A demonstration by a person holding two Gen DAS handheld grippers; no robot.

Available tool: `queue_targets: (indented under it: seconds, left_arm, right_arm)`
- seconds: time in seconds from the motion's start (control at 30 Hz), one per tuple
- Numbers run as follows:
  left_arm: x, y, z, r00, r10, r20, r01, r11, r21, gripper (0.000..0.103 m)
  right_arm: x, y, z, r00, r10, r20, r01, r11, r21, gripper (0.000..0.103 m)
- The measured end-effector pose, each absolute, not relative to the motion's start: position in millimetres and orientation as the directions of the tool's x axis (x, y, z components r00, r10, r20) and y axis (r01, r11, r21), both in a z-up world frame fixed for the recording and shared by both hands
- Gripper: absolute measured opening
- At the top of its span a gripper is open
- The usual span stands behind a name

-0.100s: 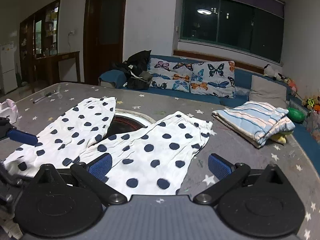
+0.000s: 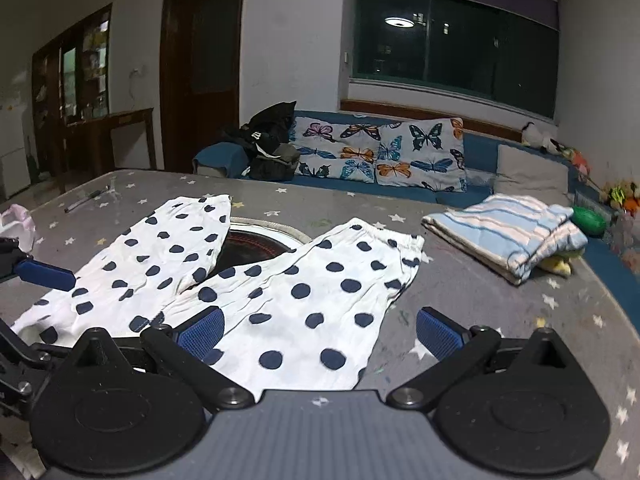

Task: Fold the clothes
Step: 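Move both grippers over the polka-dot trousers toward the leg hems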

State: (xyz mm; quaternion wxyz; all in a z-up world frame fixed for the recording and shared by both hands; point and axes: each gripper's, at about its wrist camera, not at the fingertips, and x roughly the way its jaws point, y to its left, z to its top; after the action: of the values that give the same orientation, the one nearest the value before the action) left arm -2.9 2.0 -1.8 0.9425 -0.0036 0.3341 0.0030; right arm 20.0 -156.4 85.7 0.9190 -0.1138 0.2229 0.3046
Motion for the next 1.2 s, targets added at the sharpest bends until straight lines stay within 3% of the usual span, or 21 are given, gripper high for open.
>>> queue_targets:
  seconds: [0.17,0.37,0.8,1.2]
  left_arm:
    - [-8,5,-5,0.774,0.019,-0.633,-0.024,1.000,0.000,0.103]
    - [-13,8,-7,0.772,0.034,-0.635,-0.043,0.999,0.002,0.103]
    - [-24,3,-15,0.762,0.043,-0.646,-0.049,0.999,0.009,0.103]
    - [-28,21,-28,0.741,0.098,-0.665,-0.114,0.993,0.019,0.103]
  right_arm:
    - [10,-157,82,0.724,0.516,-0.459,-0.596,0.802,-0.039,0.103]
    - [10,-157,76,0.692,0.504,-0.518,-0.580,0.814,0.017,0.103]
    - [-1,-159,67,0.670,0.499,-0.549,-0.577,0.816,0.036,0.103]
    - [-8,-146,54,0.545,0.599,-0.587,-0.677,0.727,0.113,0.103]
